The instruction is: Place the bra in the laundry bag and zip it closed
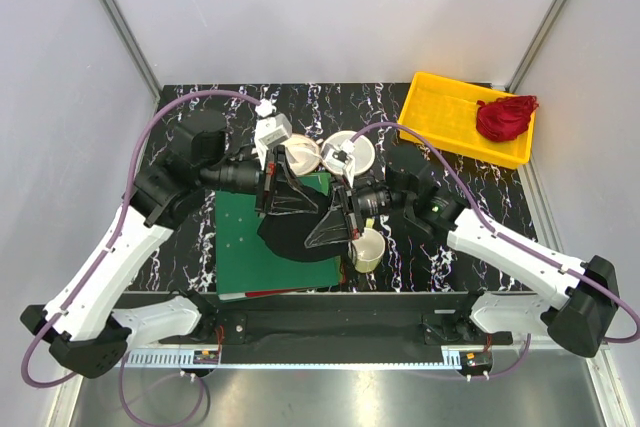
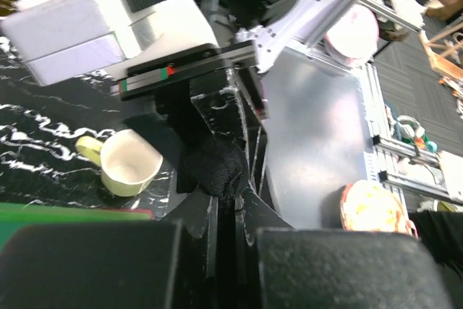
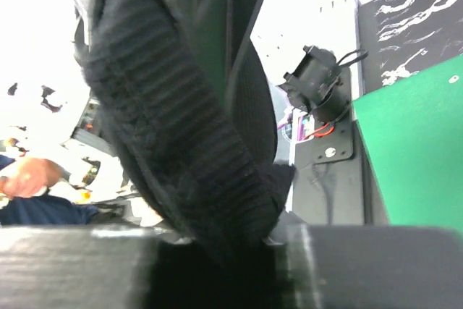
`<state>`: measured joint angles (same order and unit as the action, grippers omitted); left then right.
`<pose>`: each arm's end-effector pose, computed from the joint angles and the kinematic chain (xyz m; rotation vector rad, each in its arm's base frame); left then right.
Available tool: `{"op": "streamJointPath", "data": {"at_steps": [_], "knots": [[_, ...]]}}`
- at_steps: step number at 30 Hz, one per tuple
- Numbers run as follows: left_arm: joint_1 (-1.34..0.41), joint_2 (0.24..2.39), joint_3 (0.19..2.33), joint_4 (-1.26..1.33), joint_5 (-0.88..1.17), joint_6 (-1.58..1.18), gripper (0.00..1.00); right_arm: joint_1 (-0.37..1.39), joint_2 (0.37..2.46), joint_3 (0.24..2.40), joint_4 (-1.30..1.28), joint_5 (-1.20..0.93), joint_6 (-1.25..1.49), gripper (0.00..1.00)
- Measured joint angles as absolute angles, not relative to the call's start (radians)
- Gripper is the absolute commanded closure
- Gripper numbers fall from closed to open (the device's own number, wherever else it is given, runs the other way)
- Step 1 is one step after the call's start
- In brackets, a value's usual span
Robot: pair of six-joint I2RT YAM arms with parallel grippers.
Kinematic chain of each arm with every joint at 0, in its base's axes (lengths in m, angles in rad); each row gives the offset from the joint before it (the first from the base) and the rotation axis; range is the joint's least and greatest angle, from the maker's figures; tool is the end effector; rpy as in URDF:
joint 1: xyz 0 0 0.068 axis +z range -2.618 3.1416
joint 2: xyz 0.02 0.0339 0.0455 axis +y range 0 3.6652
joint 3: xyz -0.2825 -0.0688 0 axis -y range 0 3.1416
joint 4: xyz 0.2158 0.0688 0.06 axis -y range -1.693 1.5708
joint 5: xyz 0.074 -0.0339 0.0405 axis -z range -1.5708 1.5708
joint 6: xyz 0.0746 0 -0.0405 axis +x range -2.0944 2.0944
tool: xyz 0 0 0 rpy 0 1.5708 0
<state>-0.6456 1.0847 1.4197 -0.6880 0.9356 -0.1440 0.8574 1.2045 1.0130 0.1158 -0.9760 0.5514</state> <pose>0.1101 -0.1581 0.4500 1.1293 1.6885 -1.4073 0.1218 0.2352 0.3863 -1.1354 1.6235 1.7861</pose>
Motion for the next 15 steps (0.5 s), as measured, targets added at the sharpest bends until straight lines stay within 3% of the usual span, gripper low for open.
{"op": "streamJointPath", "data": {"at_steps": [2, 3, 7, 9, 10, 15], "knots": [[-0.633, 1.087, 1.419, -0.689, 0.925, -0.146, 0.75, 0.859, 1.205, 1.013, 0.115, -0.955, 0.555, 1.0], [-0.617, 1.088, 1.417, -0.689, 0.918, -0.15, 0.57, 0.859, 1.208, 1.016, 0.107, -0.936, 0.55, 1.0], [-0.483, 1.087, 1.406, -0.683, 0.907, -0.19, 0.36, 0.84, 1.248, 1.042, 0.044, -0.845, 0.521, 1.0], [-0.402, 1.086, 1.404, -0.676, 0.889, -0.208, 0.08, 0.798, 1.28, 1.044, 0.01, -0.812, 0.507, 1.0], [-0.361, 1.086, 1.404, -0.669, 0.871, -0.217, 0.03, 0.772, 1.3, 1.045, -0.001, -0.795, 0.5, 1.0], [-0.247, 1.079, 1.405, -0.612, 0.643, -0.295, 0.03, 0.67, 1.444, 1.115, -0.041, -0.717, 0.463, 1.0]]}}
